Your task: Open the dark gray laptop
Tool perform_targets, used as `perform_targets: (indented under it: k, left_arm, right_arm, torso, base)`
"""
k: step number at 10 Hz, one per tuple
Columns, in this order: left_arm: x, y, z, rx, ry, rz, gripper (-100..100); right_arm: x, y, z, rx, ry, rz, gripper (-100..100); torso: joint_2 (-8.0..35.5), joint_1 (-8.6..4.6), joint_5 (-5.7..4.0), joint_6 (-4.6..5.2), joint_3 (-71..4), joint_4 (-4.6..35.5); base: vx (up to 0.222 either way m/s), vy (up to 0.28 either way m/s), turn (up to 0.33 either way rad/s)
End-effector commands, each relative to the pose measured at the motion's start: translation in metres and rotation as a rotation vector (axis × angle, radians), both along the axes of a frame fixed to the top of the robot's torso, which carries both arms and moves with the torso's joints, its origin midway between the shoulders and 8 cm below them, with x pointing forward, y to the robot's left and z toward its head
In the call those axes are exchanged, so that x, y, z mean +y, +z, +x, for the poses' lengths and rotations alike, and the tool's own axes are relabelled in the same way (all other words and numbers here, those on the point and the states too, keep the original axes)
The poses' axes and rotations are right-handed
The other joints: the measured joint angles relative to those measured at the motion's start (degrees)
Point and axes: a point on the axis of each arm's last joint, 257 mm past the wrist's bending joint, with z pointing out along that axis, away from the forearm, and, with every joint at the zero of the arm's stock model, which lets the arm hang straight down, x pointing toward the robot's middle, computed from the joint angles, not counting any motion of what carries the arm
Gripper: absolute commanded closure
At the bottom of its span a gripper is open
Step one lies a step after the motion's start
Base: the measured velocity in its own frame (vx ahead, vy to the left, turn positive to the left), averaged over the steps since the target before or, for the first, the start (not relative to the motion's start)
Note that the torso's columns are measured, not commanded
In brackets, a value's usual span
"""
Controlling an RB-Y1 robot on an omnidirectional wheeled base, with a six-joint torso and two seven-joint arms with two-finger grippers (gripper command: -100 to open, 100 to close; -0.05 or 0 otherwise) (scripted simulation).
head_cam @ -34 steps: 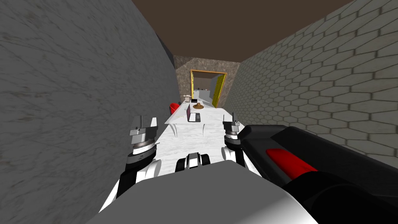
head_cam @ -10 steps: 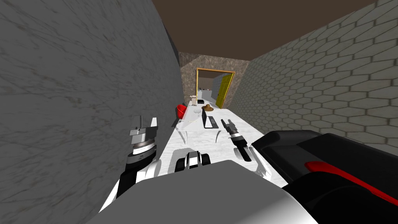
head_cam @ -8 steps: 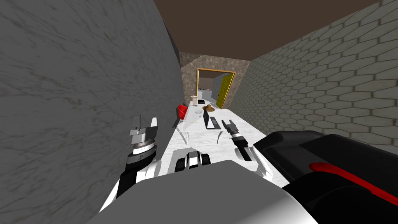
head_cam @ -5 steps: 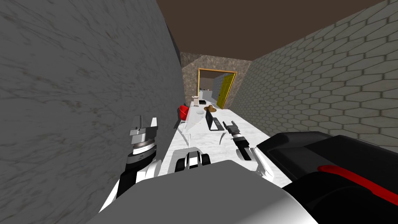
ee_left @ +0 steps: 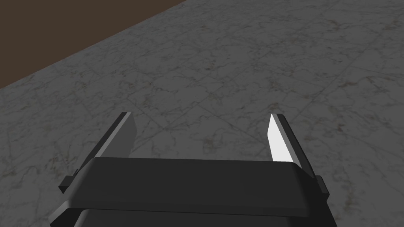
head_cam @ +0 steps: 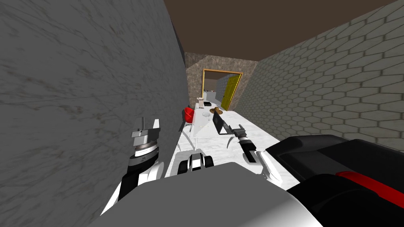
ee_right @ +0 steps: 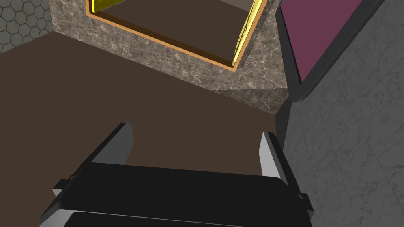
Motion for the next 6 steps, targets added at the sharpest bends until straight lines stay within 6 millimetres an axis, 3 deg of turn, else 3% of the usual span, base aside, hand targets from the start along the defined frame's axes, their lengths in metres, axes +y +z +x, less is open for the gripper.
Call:
perform_targets:
  k: [1,6]
  left_arm:
    - [0.000,0.000,0.000,0.000,0.000,0.000,0]
    - [0.000,0.000,0.000,0.000,0.000,0.000,0]
  right_arm:
    - [-0.024,-0.019,-0.006,0.071,-0.093,-0.113,-100]
    - [-0.059,-0.052,-0.024,0.192,-0.230,-0.253,-100]
  torso:
    - [0.0,-0.03,0.01,0.00,0.0,0.0]
    - [0.1,-0.21,-0.06,0.00,0.1,0.0]
  base:
    - [0.128,0.171,-0.007]
    - [0.098,0.140,-0.010]
